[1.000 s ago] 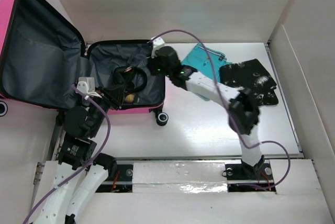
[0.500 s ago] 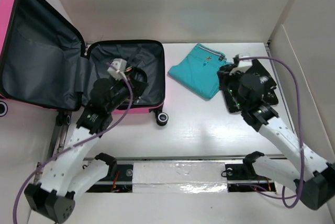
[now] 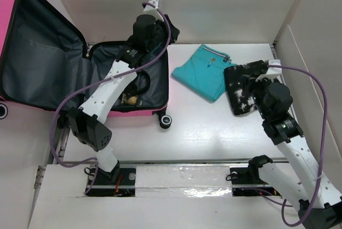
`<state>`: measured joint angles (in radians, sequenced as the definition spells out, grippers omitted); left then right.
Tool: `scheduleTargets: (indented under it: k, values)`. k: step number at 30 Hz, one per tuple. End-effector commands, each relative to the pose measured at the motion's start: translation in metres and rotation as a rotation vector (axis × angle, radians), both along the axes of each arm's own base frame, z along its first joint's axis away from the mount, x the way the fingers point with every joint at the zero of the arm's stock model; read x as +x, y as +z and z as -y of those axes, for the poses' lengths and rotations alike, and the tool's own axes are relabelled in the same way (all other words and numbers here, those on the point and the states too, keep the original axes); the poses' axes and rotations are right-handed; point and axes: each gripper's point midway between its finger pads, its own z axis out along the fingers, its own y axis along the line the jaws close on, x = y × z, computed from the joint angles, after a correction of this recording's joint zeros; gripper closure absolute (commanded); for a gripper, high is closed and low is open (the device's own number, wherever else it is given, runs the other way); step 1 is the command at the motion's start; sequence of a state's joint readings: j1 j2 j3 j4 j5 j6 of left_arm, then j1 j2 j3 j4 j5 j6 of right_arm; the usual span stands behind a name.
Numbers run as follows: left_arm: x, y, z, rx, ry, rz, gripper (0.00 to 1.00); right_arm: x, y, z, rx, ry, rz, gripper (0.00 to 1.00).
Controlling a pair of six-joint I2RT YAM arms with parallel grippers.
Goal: Pack the luggage
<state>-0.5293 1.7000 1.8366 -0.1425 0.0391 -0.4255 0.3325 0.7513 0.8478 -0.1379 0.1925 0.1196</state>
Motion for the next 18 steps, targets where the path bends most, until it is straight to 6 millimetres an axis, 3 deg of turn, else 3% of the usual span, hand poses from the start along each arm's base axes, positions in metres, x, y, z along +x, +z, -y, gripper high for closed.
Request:
scheduleTargets:
  k: [1,2,5,6,8,11,14,16,18]
  values:
    - [0.01,0.022,-0.014,-0.022,0.096,0.053,0.77,-0.009,-0.005,-0.003,-0.028,0.047,-0.013,1.0]
    - [0.022,0.015,-0.008,-0.029,0.105,0.039,0.77,-0.01,-0.008,-0.005,-0.031,0.053,-0.018,1.0]
    - [0.032,0.022,0.012,-0.097,0.051,0.062,0.72,-0.011,-0.009,-0.008,-0.032,0.061,-0.021,1.0]
    - [0.022,0.02,0.029,-0.067,0.015,0.06,0.71,-0.012,-0.01,-0.006,-0.037,0.055,-0.031,1.0]
    - [0.012,0.01,0.038,0.023,0.041,0.08,0.72,-0.017,-0.003,-0.005,-0.036,0.05,-0.025,1.0]
    - [-0.017,0.006,0.068,0.003,-0.001,0.101,0.72,-0.024,0.002,0.004,-0.031,0.004,0.003,1.0]
    - [-0.058,-0.018,0.114,-0.049,-0.095,0.056,0.72,-0.026,0.003,0.007,-0.01,-0.008,0.036,1.0]
    - [-0.084,-0.057,0.146,-0.011,-0.137,-0.013,0.74,-0.03,0.011,0.013,-0.005,-0.034,0.042,1.0]
    - [-0.096,-0.097,0.161,0.01,-0.116,-0.109,0.78,-0.038,0.021,0.024,0.003,-0.08,0.045,1.0]
